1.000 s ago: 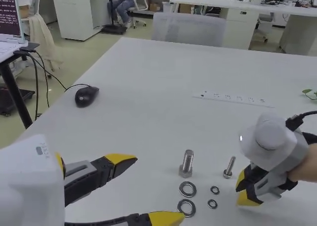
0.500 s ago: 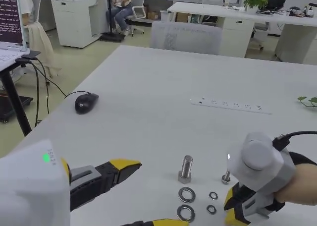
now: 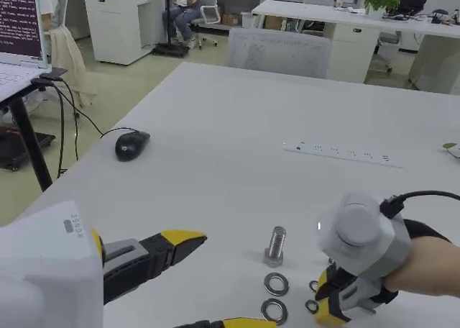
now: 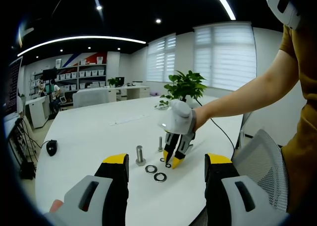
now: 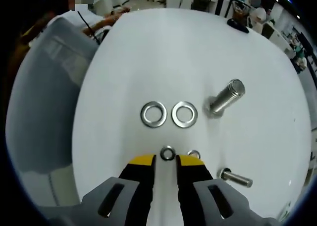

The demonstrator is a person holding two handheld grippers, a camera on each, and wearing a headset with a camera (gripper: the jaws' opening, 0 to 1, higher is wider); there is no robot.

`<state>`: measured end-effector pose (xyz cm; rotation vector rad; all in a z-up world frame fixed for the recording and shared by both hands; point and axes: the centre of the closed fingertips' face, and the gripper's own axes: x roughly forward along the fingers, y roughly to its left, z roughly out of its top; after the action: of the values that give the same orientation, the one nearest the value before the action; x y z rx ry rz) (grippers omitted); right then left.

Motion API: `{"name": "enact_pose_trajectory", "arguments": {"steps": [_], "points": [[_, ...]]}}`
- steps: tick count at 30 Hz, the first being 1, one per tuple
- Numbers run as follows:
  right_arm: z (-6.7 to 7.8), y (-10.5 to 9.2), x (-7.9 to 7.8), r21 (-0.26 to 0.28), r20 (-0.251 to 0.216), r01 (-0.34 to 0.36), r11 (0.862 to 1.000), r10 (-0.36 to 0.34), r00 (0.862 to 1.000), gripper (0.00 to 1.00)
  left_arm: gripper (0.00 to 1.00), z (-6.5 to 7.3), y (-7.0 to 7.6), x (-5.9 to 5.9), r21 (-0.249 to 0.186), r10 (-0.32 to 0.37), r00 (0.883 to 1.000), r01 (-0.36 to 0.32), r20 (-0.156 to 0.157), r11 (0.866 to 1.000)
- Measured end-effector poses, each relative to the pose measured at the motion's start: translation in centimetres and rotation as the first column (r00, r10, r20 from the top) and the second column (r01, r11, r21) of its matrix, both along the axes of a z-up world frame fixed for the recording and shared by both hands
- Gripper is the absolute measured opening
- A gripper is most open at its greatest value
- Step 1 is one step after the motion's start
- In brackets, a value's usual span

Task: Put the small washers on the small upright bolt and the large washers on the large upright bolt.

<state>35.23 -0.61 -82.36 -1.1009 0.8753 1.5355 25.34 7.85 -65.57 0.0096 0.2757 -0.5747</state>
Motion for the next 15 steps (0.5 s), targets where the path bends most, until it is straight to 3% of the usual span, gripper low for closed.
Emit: {"name": "enact_pose_trajectory", "arguments": {"steps": [9,15], "points": [[-0.10,0.00,0.00,-0.040,0.024,-0.075,0.996,0.076,0.997,0.17,0.61,-0.39,0.09,0.20,-0.003,0.007,1.000,-0.007,-0.007,1.000],[-0.11,-0.04,0.02,-0.042,0.030,-0.080,0.996,0.082,0.996,0.17,0.61,-0.24,-0.02,0.25,-0.005,0.011,1.000,-0.011,-0.002,1.000]]}}
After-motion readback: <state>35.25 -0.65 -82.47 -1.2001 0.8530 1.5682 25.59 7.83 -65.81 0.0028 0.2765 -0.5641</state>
